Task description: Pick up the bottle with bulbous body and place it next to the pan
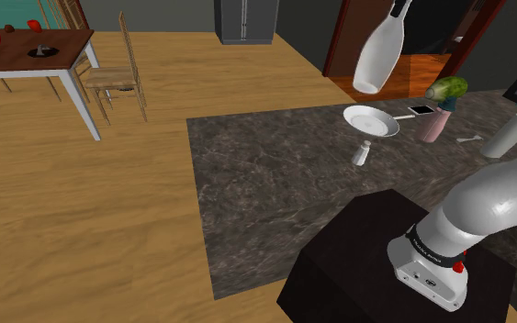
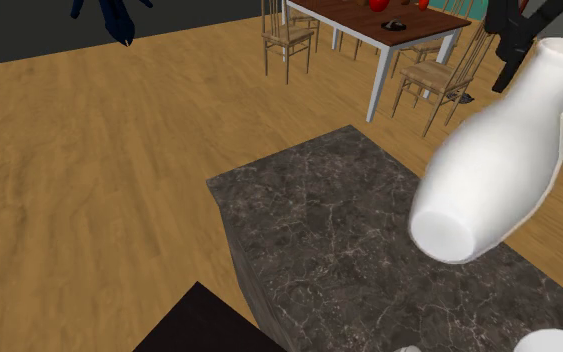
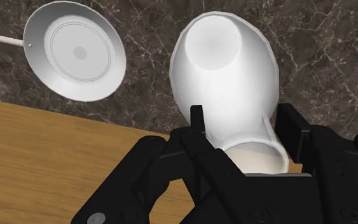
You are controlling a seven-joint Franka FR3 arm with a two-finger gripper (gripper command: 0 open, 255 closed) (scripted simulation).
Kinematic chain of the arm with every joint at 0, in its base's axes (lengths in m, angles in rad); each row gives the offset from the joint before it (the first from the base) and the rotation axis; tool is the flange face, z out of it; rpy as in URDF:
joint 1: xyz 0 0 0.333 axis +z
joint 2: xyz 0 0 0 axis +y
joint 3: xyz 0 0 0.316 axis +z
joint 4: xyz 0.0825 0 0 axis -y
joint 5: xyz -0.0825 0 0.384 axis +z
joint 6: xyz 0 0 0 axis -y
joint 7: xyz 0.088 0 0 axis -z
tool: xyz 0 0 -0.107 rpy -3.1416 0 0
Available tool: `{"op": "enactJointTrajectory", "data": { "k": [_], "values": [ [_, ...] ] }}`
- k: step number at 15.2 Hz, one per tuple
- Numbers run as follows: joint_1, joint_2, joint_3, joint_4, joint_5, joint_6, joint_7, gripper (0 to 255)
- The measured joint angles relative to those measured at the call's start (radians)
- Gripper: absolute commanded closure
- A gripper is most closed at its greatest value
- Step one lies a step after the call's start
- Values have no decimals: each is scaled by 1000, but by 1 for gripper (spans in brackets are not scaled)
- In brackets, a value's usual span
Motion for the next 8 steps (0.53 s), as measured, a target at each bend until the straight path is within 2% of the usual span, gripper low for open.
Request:
{"op": "enactJointTrajectory", "data": {
  "k": [8],
  "values": [
    [-56, -13, -140, 2, -28, -10, -197, 255]
  ]
}}
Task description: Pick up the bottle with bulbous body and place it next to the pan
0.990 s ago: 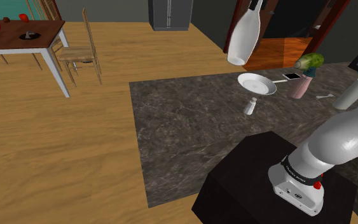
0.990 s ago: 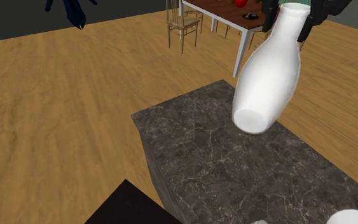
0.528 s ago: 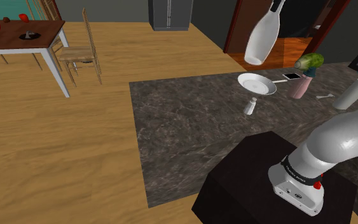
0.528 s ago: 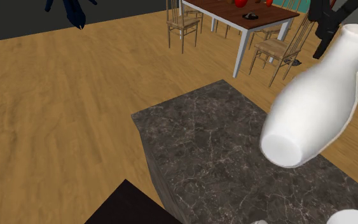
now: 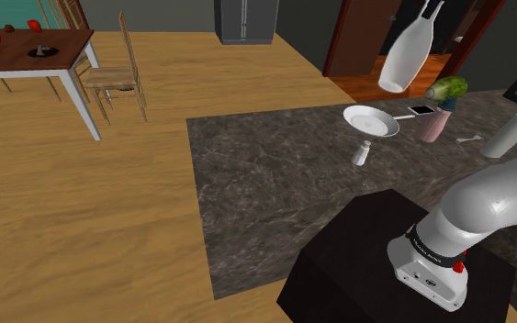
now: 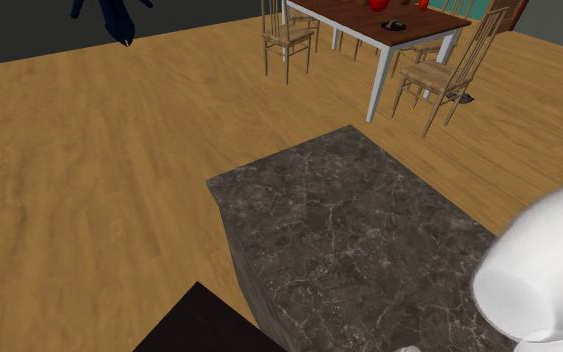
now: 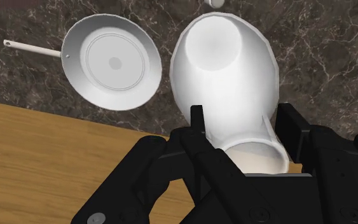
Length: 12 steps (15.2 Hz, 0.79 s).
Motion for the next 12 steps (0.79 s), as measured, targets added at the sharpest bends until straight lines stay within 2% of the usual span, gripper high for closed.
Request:
{"op": "enactJointTrajectory", "data": {
  "k": [9, 12],
  "values": [
    [-62, 91, -190, 112, 2, -17, -254, 255],
    [-73, 87, -214, 79, -2, 13, -289, 255]
  ]
}}
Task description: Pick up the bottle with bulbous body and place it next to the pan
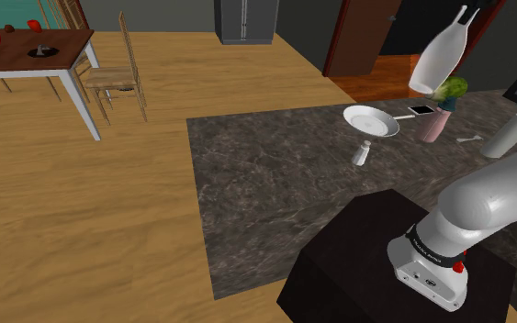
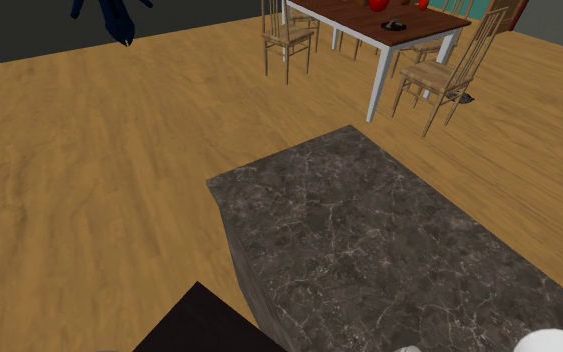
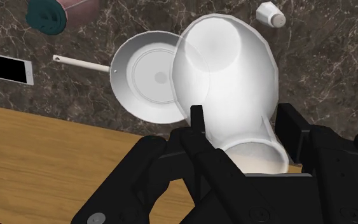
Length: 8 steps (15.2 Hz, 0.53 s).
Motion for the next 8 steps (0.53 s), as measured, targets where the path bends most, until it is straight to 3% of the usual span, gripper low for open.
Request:
{"op": "enactJointTrajectory", "data": {
  "k": [8],
  "values": [
    [-7, -63, 11, -172, -24, 114, 13, 255]
  ]
}}
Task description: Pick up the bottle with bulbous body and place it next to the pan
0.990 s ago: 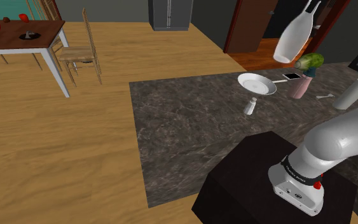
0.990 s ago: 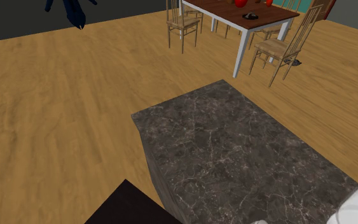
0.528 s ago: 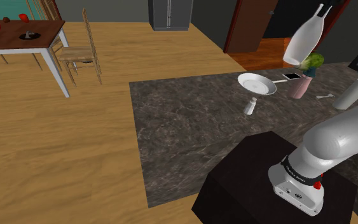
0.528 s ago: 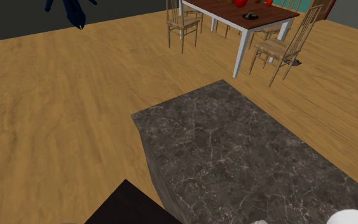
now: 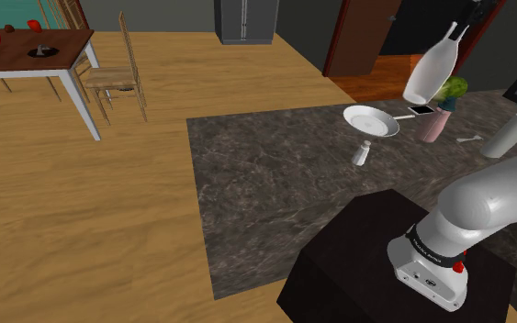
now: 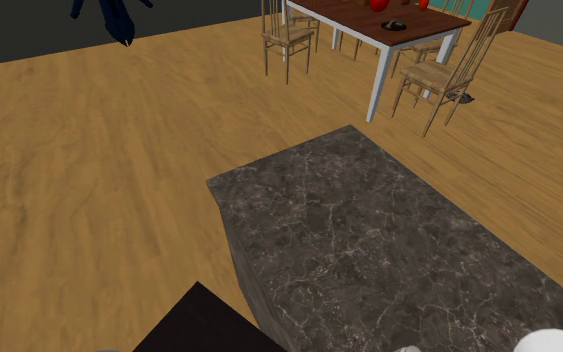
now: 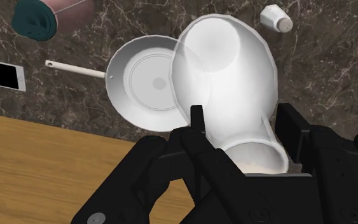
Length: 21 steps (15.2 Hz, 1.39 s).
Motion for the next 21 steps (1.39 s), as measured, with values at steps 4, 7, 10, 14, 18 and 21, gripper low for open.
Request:
{"op": "enactJointTrajectory", "data": {
  "k": [4, 7, 10, 14, 18, 21],
  "values": [
    [-4, -24, 2, -79, -9, 56, 5, 255],
    [-7, -40, 4, -132, -15, 94, 10, 255],
    [-9, -50, 4, -182, -20, 135, 13, 255],
    [-14, -65, 1, -250, -27, 188, 13, 255],
    [-19, -82, 0, -318, -35, 241, 17, 255],
    [-20, -82, -3, -360, -37, 283, 17, 255]
  ]
}}
